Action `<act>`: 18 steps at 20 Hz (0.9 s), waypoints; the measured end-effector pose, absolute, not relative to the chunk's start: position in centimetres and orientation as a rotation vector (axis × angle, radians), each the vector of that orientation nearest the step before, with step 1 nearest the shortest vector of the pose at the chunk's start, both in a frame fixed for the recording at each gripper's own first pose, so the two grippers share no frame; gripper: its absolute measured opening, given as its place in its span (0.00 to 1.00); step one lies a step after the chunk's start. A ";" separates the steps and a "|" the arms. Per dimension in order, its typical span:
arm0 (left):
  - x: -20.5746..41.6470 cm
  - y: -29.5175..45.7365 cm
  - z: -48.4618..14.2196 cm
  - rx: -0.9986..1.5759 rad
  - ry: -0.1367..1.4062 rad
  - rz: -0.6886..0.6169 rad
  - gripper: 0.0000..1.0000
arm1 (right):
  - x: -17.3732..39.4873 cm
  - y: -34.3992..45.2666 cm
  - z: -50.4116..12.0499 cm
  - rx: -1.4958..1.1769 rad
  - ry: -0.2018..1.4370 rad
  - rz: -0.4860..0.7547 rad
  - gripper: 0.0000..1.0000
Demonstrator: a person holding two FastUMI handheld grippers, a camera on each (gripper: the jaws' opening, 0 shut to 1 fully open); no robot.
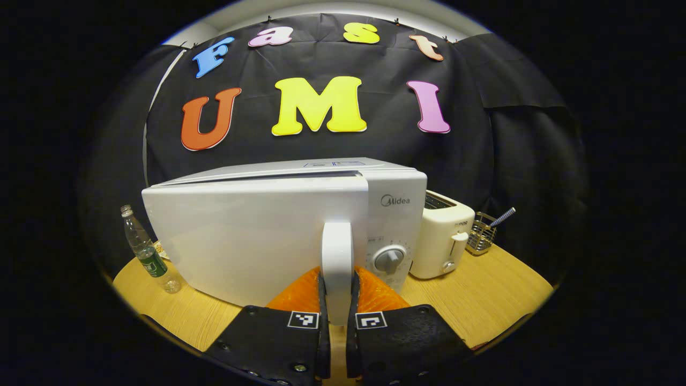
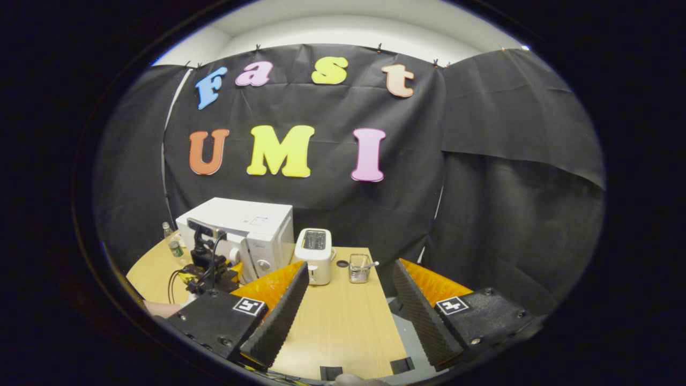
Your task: Open the microwave oven with the left hand, put the food in, and close the microwave oven.
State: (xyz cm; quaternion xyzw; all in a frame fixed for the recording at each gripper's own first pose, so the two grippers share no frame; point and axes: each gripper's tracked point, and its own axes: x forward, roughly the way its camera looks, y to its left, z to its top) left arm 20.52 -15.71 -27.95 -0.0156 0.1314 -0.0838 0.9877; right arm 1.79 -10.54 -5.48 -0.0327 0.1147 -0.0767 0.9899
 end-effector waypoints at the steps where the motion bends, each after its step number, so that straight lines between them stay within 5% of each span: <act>1: 18.9 -15.0 -27.9 -0.023 0.268 -0.172 0.11 | 2.0 -9.7 -5.7 -0.066 0.233 -0.132 1.00; 5: 12.9 -11.3 -28.4 -0.019 0.310 -0.176 0.10 | 3.0 -5.6 -6.0 -0.057 0.227 -0.041 0.92; 6: 11.6 -10.2 -28.5 -0.008 0.314 -0.168 0.10 | 3.2 -4.5 -6.1 -0.051 0.227 -0.018 1.00; 12: 5.7 -2.1 -29.3 0.014 0.365 -0.057 0.11 | 3.3 1.8 -6.8 -0.044 0.233 0.100 1.00; 13: 5.1 -0.9 -29.4 0.019 0.373 -0.037 0.11 | 3.2 2.6 -6.9 -0.041 0.235 0.111 0.92; 16: 3.2 2.8 -29.8 0.021 0.393 0.022 0.10 | 2.8 4.9 -7.3 -0.025 0.241 0.139 1.00; 17: 2.9 3.9 -30.1 0.019 0.400 0.039 0.10 | 2.5 5.4 -7.5 -0.022 0.243 0.144 0.92; 18: 2.5 4.9 -30.1 0.015 0.402 0.049 0.10 | 2.4 5.9 -7.5 -0.019 0.243 0.146 1.00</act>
